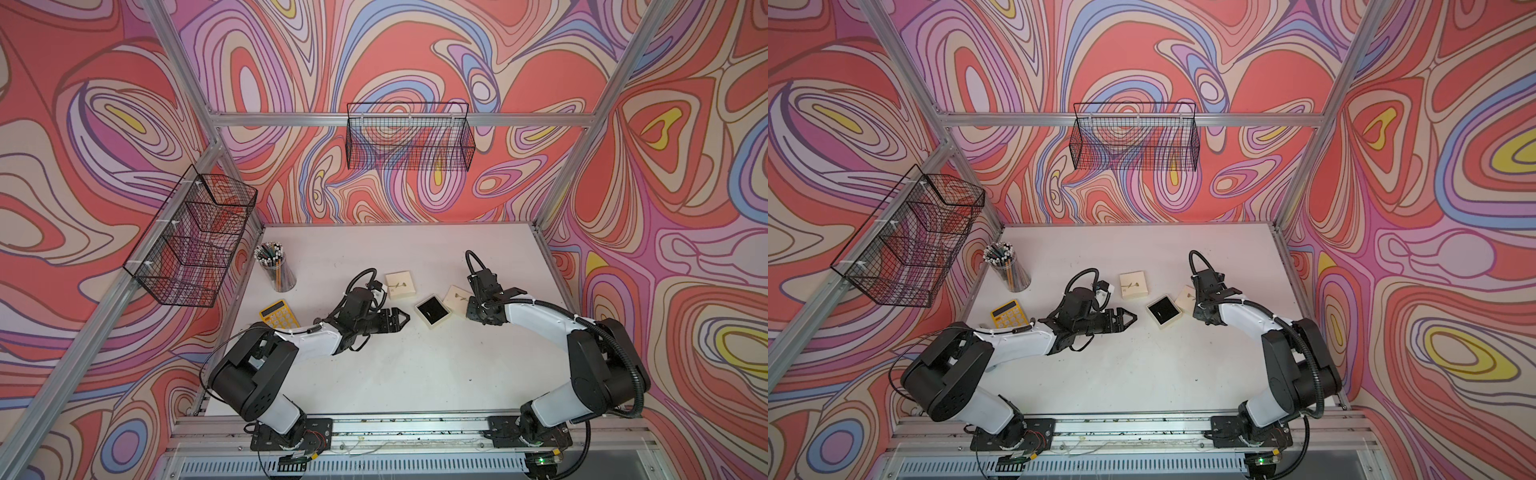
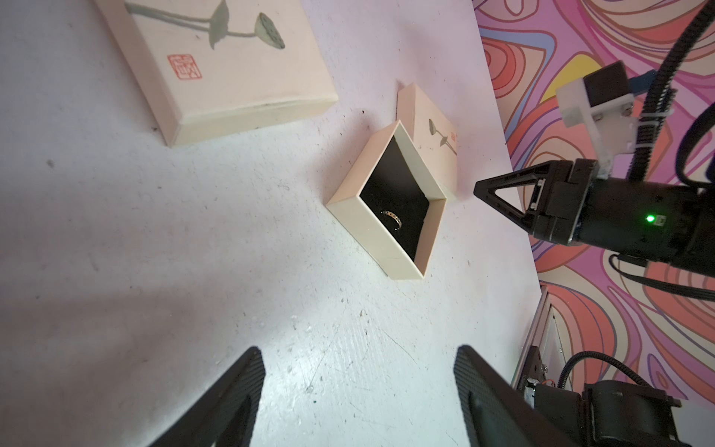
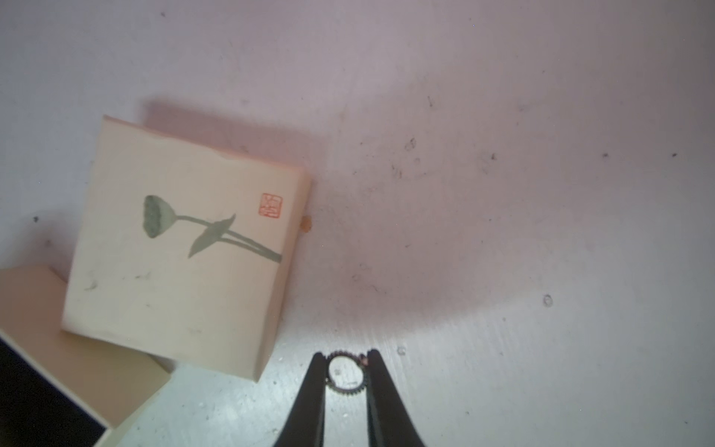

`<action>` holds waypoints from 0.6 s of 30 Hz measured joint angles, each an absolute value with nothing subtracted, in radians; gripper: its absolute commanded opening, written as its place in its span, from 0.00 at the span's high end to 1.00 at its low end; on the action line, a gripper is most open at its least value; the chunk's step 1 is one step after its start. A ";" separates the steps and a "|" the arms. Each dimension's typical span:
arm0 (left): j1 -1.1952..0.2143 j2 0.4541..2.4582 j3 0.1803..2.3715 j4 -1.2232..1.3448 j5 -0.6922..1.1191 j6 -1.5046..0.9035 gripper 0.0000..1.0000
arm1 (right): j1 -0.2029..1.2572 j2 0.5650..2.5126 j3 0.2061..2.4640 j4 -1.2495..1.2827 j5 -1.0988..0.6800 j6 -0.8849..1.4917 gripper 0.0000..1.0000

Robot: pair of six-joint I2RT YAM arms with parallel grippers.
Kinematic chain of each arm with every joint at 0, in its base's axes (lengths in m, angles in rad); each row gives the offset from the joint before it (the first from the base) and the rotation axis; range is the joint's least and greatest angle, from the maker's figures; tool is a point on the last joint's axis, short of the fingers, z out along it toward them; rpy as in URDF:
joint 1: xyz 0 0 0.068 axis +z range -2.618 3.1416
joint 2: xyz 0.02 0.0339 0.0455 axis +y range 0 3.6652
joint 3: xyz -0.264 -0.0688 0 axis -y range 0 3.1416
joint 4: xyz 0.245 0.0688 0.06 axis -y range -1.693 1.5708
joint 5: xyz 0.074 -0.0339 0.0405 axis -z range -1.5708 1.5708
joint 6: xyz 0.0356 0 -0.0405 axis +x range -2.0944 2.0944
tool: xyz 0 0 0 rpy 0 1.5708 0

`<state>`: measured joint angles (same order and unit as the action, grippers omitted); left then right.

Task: Take the rings out of the lift-off lid box
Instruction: Place the ring at the center of the board.

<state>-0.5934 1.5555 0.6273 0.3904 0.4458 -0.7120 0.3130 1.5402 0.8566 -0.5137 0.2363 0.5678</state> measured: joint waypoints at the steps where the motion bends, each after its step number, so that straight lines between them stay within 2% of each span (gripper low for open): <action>1: -0.593 1.555 0.627 0.390 0.446 -0.712 0.19 | 0.306 1.541 0.850 -0.510 0.231 0.570 0.83; 3: -0.593 1.555 0.627 0.390 0.446 -0.712 0.19 | 0.294 1.544 0.840 -0.507 0.219 0.578 0.82; 6: -0.593 1.555 0.627 0.390 0.446 -0.712 0.19 | 0.286 1.561 0.830 -0.492 0.203 0.587 0.74; 11: -0.593 1.555 0.627 0.390 0.446 -0.712 0.19 | 0.284 1.585 0.821 -0.477 0.174 0.599 0.56; 18: -0.593 1.562 0.659 0.386 0.446 -0.710 0.19 | 0.283 1.548 0.821 -0.485 0.140 0.603 0.55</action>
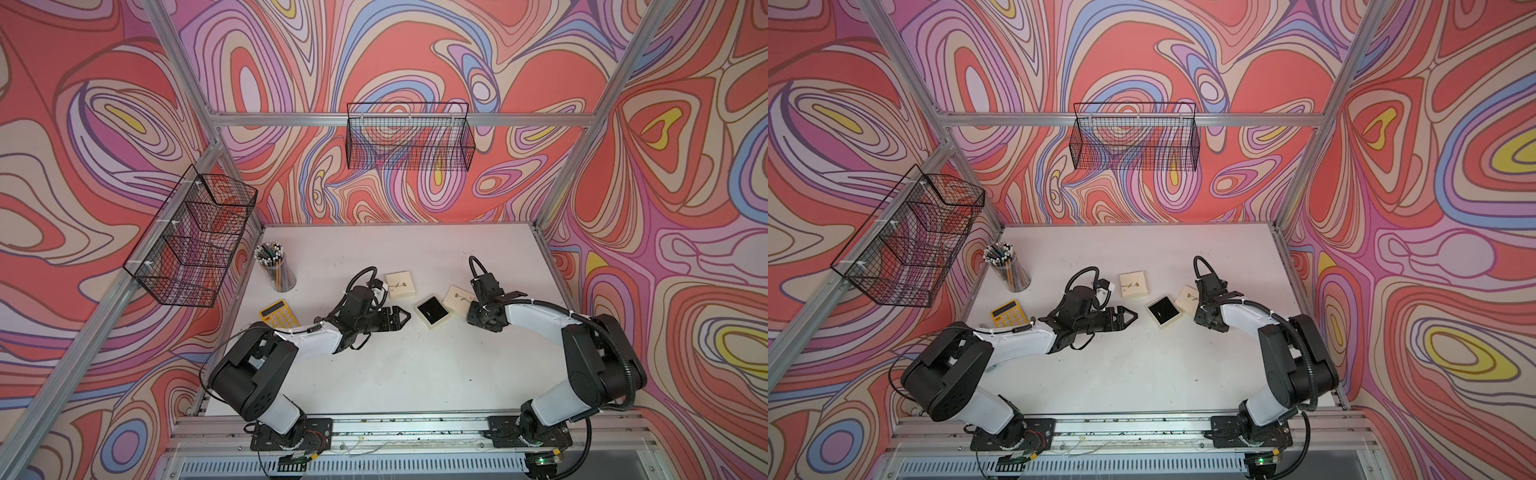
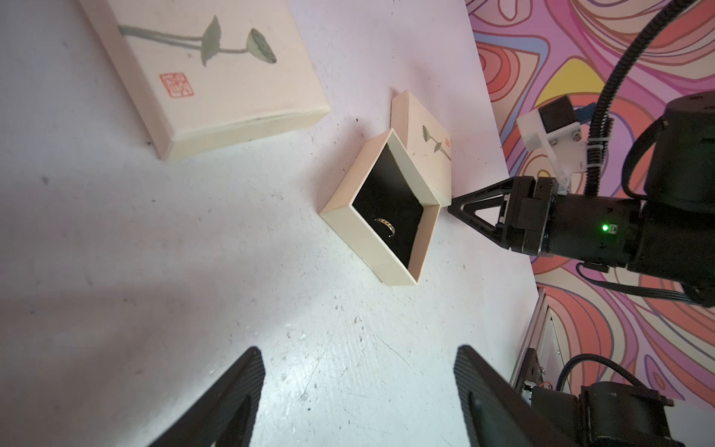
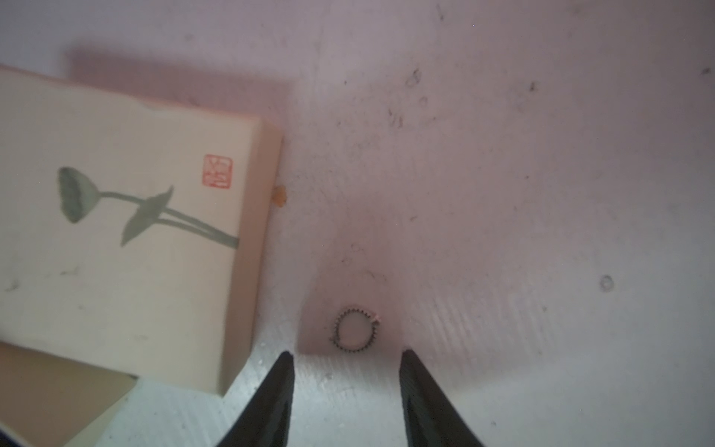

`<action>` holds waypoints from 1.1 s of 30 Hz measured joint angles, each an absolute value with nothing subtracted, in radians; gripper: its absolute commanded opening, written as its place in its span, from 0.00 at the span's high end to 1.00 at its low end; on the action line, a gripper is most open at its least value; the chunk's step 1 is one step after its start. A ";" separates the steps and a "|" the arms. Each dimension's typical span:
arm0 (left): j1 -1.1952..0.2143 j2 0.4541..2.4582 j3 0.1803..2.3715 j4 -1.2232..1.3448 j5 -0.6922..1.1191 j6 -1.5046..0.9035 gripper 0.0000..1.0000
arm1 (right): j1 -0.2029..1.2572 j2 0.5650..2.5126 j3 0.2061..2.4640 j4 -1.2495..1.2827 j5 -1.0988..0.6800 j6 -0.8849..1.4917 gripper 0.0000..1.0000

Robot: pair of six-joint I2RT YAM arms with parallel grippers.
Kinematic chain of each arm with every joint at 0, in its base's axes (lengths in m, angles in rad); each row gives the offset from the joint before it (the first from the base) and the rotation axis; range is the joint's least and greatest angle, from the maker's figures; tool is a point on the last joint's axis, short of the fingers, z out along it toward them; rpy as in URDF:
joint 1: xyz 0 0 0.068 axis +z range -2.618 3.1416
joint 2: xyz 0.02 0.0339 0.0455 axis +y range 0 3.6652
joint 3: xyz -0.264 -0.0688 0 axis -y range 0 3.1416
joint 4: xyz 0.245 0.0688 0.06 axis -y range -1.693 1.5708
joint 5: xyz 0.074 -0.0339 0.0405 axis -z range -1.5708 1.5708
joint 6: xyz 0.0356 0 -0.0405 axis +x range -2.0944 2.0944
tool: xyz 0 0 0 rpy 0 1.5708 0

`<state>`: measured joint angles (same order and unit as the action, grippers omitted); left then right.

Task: Take the rings out of the lift-off lid box
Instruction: Place the ring at the center of the board, then take out the ring from the jewelry box.

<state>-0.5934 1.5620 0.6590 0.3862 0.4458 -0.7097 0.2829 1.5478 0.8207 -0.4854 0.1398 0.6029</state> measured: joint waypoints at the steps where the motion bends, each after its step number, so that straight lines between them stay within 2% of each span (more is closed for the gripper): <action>1: -0.593 1.571 0.677 0.384 0.446 -0.707 0.20 | 0.287 1.522 0.821 -0.486 0.128 0.601 0.56; 7: -0.593 1.657 0.805 0.363 0.453 -0.688 0.27 | 0.404 1.402 0.835 -0.467 0.084 0.582 0.65; 11: -0.590 1.688 0.859 0.326 0.450 -0.673 0.31 | 0.485 1.411 0.852 -0.422 0.055 0.559 0.70; 18: -0.589 1.728 0.937 0.262 0.435 -0.639 0.38 | 0.519 1.477 0.852 -0.332 0.010 0.531 0.76; 26: -0.589 1.776 0.956 0.243 0.446 -0.639 0.47 | 0.572 1.530 0.855 -0.250 -0.027 0.498 0.77; 33: -0.589 1.827 0.974 0.235 0.460 -0.639 0.49 | 0.589 1.560 0.862 -0.207 -0.042 0.477 0.78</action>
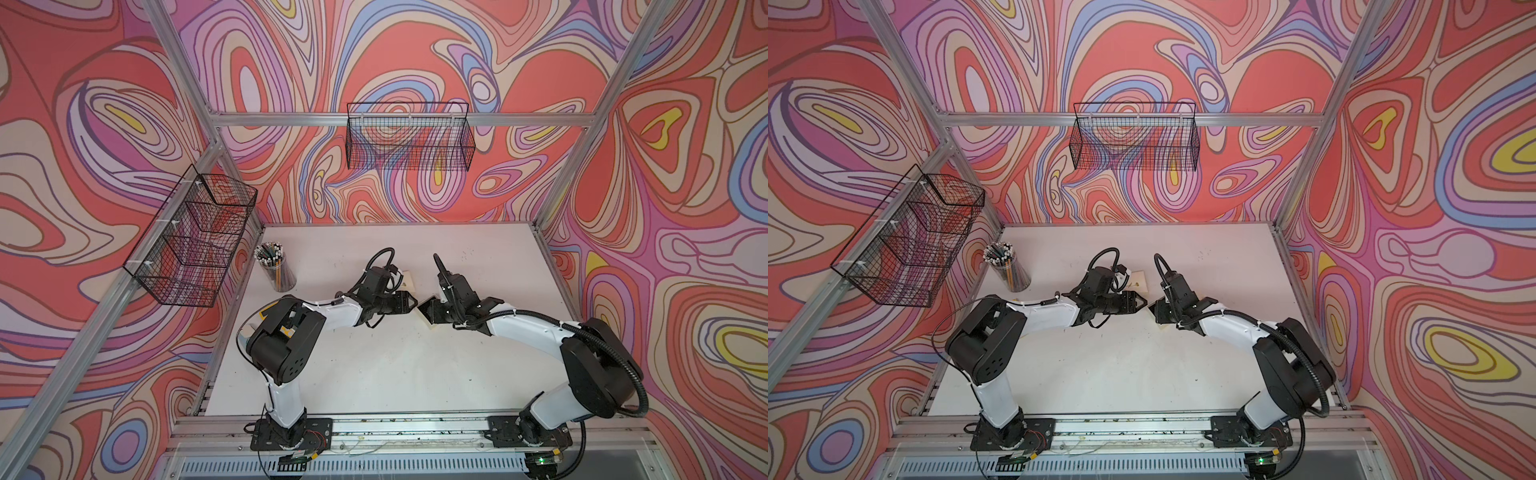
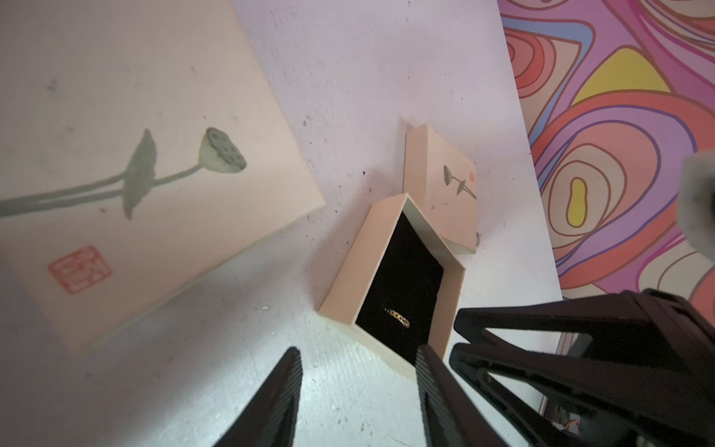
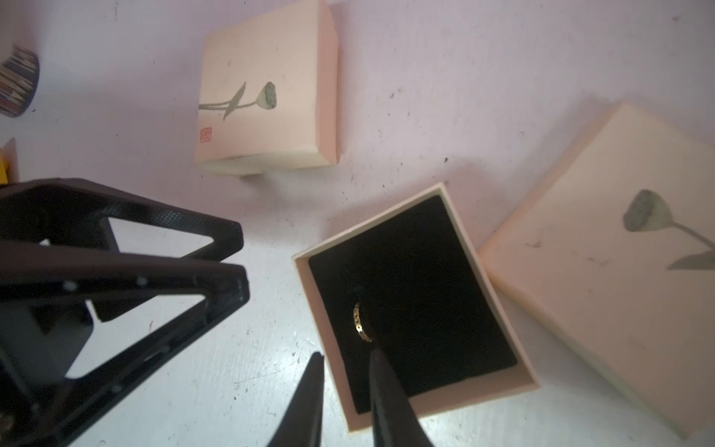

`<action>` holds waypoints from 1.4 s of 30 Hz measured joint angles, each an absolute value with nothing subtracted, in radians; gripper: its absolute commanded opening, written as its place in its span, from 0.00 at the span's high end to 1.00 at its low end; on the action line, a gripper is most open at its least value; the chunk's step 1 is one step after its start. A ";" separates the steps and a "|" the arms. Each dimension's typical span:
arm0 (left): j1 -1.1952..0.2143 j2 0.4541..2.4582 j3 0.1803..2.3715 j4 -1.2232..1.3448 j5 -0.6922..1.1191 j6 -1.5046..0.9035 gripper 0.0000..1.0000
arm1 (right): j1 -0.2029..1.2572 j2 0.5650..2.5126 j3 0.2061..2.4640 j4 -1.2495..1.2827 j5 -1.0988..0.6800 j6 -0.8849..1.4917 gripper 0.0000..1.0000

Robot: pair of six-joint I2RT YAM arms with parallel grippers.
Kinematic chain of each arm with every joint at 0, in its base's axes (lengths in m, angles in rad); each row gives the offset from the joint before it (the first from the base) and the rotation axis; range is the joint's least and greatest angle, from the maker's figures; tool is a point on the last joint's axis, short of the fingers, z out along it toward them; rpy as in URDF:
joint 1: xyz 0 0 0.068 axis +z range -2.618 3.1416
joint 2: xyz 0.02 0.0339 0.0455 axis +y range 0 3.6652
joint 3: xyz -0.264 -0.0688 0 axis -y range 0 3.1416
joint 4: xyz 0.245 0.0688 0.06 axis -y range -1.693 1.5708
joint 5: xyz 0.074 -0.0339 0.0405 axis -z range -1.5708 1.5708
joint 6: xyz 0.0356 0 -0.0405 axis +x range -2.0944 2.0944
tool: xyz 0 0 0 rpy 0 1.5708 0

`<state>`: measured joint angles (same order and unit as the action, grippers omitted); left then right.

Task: Take the rings out of the lift-off lid box
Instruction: Take out the ring from the jewelry box.

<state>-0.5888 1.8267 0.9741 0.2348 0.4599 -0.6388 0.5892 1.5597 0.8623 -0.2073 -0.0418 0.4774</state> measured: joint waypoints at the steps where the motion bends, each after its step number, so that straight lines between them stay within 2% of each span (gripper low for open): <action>1: -0.589 1.828 0.977 0.234 0.460 -0.638 0.49 | 0.591 1.567 0.864 -0.206 -0.042 0.475 0.78; 25: -0.622 1.890 1.039 0.205 0.454 -0.588 0.53 | 0.604 1.655 0.887 -0.202 0.011 0.438 0.81; 42: -0.635 1.964 1.097 0.155 0.445 -0.550 0.64 | 0.604 1.685 0.922 -0.217 0.038 0.438 0.84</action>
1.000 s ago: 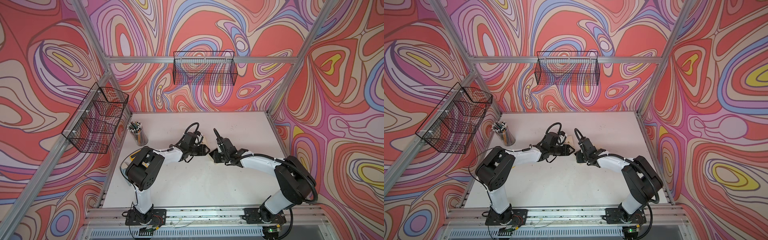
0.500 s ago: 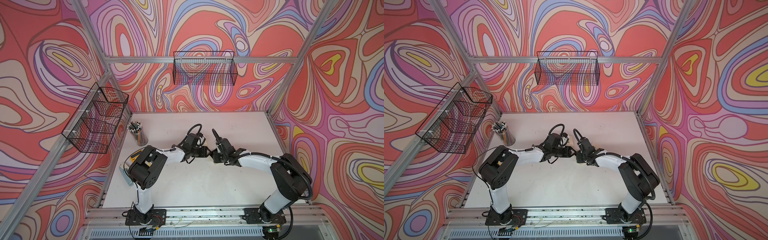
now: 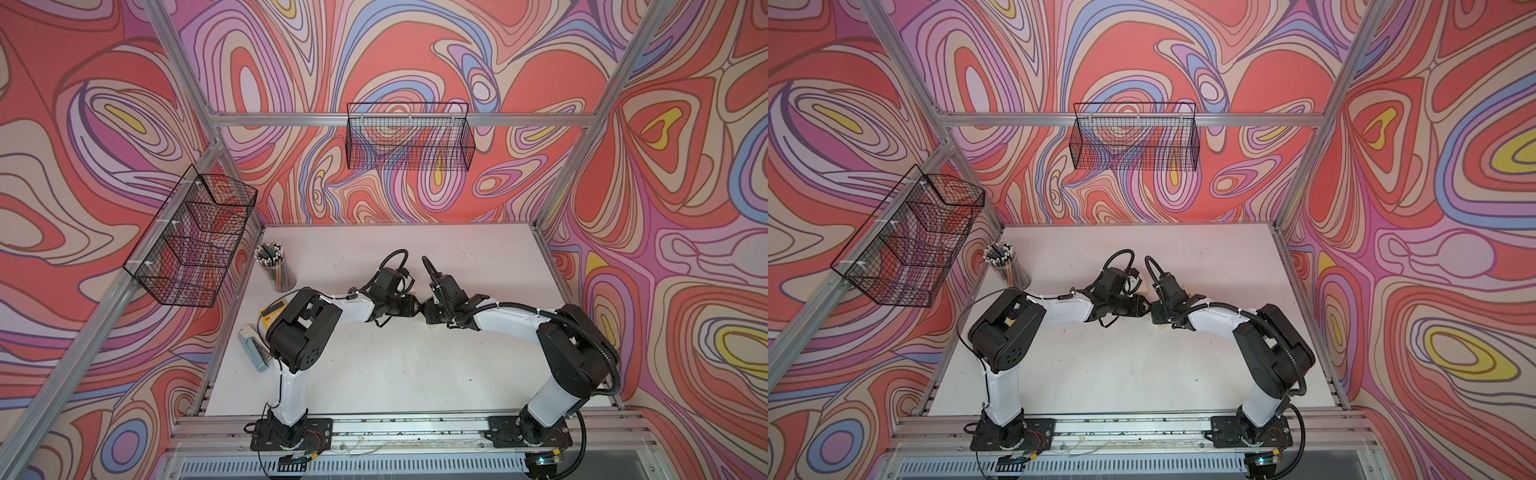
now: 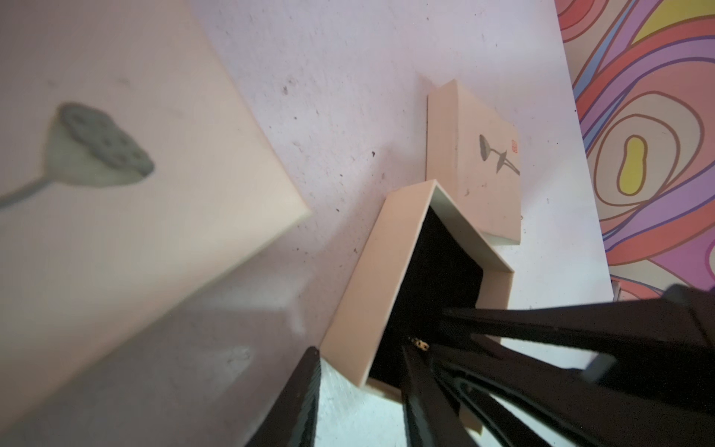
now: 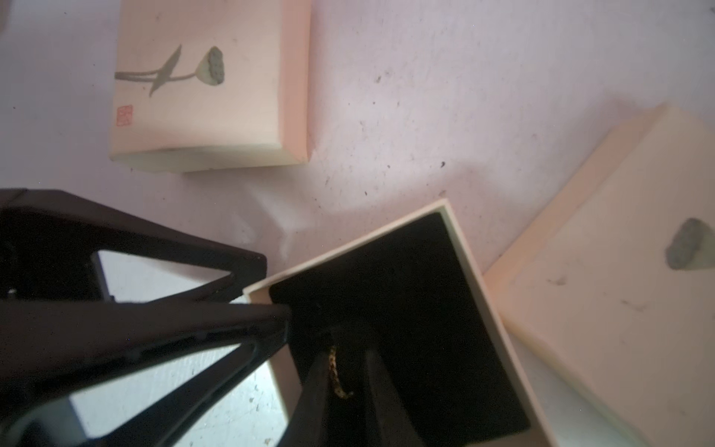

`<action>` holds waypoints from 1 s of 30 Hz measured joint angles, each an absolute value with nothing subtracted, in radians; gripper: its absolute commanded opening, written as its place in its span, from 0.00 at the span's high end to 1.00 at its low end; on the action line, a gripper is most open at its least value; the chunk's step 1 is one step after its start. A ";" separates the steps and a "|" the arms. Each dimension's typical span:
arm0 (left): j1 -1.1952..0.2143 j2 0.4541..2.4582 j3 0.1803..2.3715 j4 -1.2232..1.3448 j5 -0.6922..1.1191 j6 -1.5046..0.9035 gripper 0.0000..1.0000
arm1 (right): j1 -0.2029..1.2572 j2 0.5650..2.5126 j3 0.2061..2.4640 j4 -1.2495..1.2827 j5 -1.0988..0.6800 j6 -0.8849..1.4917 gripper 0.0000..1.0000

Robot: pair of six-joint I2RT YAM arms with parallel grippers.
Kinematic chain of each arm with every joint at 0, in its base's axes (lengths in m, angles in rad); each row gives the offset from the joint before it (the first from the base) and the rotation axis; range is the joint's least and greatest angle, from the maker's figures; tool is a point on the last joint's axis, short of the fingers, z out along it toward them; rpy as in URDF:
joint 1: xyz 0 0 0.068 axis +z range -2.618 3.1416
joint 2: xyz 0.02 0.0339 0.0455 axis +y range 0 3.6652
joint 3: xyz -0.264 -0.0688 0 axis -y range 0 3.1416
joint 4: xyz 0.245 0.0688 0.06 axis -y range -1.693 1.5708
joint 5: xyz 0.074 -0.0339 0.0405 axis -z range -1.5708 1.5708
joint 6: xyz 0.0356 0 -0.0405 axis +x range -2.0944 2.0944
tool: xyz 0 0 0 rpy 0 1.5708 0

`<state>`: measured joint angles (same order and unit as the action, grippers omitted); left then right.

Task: Take the rings out of the lift-off lid box
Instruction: Take out the ring from the jewelry box.

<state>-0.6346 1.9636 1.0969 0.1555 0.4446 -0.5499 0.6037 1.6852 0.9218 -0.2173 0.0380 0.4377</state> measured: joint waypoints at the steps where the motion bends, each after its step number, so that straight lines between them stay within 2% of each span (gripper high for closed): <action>1: -0.635 1.967 1.102 0.154 0.445 -0.550 0.65 | 0.604 1.685 0.922 -0.217 0.040 0.438 0.84; 15: -0.636 1.976 1.115 0.148 0.445 -0.549 0.67 | 0.606 1.713 0.932 -0.216 0.078 0.429 0.90; 23: -0.637 1.977 1.137 0.112 0.445 -0.543 0.67 | 0.607 1.713 0.929 -0.206 0.081 0.428 1.00; 30: -0.639 1.978 1.139 0.104 0.444 -0.533 0.67 | 0.607 1.713 0.914 -0.179 0.086 0.434 1.00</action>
<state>-0.6392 1.9778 1.1393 0.1043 0.4442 -0.5335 0.6067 1.7130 0.9138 -0.1791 0.0860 0.4343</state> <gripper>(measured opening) 0.328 0.048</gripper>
